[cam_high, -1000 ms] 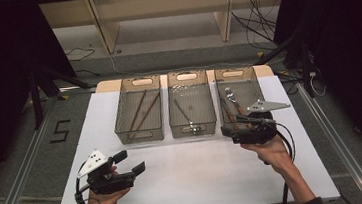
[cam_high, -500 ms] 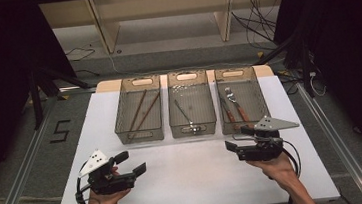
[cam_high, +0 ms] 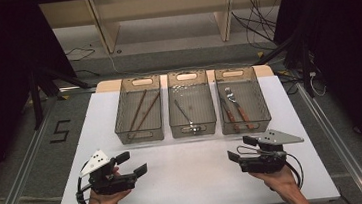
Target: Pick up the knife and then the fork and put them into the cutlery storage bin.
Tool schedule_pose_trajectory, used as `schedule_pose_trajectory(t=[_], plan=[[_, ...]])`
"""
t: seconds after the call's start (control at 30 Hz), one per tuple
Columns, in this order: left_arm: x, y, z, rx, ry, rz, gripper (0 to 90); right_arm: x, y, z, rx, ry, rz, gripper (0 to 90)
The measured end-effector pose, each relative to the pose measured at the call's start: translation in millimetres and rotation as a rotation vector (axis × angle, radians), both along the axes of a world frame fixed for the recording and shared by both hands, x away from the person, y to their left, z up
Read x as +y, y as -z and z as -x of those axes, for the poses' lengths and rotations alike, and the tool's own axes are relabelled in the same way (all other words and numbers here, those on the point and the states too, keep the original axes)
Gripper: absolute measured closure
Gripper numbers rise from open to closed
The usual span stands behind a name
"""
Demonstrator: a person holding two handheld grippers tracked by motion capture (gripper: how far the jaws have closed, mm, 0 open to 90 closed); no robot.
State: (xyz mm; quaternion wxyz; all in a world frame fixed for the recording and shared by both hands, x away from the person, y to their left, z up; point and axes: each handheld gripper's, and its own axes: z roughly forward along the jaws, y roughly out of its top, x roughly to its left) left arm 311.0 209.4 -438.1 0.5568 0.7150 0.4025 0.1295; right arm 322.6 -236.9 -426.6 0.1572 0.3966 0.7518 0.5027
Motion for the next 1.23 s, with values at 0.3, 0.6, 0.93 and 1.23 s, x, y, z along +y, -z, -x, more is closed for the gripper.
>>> schedule_pose_trajectory(t=[0.3, 0.6, 0.93, 1.23], plan=[[-0.1, 0.2, 0.5, 0.004, 0.007, -0.001, 15.8, -0.3, 7.3, 10.3, -0.009, 0.002, -0.002, 21.2], [-1.8, 1.1, -0.6, 0.014, 0.028, -0.007, 15.9, -1.1, 12.0, 17.0, -0.022, 0.009, 0.003, 20.8], [-3.8, 1.5, -0.7, 0.016, 0.03, -0.009, 15.9, -0.8, 15.2, 19.9, -0.02, 0.005, 0.005, 20.8], [-3.4, 1.8, -0.7, 0.019, 0.03, -0.011, 15.8, -1.6, 14.9, 19.9, -0.027, 0.01, -0.004, 19.9]])
